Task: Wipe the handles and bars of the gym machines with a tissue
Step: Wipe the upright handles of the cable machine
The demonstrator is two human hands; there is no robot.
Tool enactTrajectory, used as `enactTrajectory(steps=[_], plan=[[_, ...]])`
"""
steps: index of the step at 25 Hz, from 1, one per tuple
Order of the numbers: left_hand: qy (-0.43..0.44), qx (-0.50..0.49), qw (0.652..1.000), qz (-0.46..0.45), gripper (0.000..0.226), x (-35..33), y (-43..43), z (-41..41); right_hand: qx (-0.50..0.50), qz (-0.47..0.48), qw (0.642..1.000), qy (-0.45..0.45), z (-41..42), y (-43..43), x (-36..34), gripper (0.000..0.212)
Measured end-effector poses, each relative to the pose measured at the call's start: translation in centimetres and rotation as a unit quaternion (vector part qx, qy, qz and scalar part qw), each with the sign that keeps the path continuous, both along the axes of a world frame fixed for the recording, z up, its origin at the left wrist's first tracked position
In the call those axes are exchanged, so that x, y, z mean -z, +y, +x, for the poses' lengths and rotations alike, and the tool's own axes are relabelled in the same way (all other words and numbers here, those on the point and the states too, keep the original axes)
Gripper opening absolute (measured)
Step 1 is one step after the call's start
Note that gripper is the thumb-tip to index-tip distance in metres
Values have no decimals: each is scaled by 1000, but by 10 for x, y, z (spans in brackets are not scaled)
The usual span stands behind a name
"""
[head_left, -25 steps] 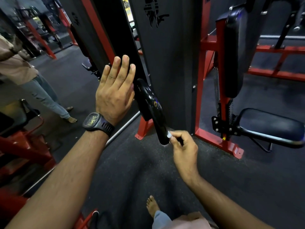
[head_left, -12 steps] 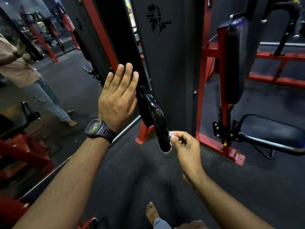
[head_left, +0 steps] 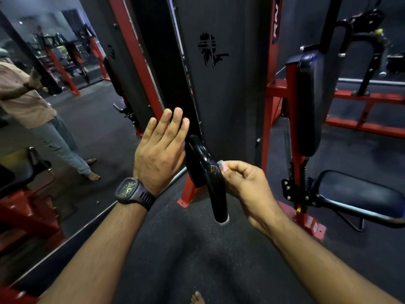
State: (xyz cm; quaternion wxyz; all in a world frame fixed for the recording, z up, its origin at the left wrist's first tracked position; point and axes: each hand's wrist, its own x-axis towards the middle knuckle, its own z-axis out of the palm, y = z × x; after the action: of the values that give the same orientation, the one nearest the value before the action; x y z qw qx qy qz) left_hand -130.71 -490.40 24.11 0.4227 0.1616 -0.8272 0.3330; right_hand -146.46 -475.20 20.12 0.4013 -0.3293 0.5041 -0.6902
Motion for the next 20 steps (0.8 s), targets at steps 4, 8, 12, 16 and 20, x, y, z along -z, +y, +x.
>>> enactTrajectory(steps=[4, 8, 12, 16, 20], plan=[[2, 10, 1000, 18, 43, 0, 2, -2, 25, -8, 1000, 8, 3, -10, -14, 11], [-4, 5, 1000, 17, 43, -1, 0, 0, 17, -6, 999, -32, 0, -25, -31, 10], [-15, 5, 1000, 6, 43, 0, -3, 3, 7, -6, 1000, -1, 3, -27, -42, 11], [-8, 16, 1000, 18, 45, -1, -4, 3, 15, -33, 993, 112, 3, -33, -55, 7], [-12, 20, 1000, 9, 51, 0, -7, 6, 74, -140, 819, 551, 10, -15, -58, 11]])
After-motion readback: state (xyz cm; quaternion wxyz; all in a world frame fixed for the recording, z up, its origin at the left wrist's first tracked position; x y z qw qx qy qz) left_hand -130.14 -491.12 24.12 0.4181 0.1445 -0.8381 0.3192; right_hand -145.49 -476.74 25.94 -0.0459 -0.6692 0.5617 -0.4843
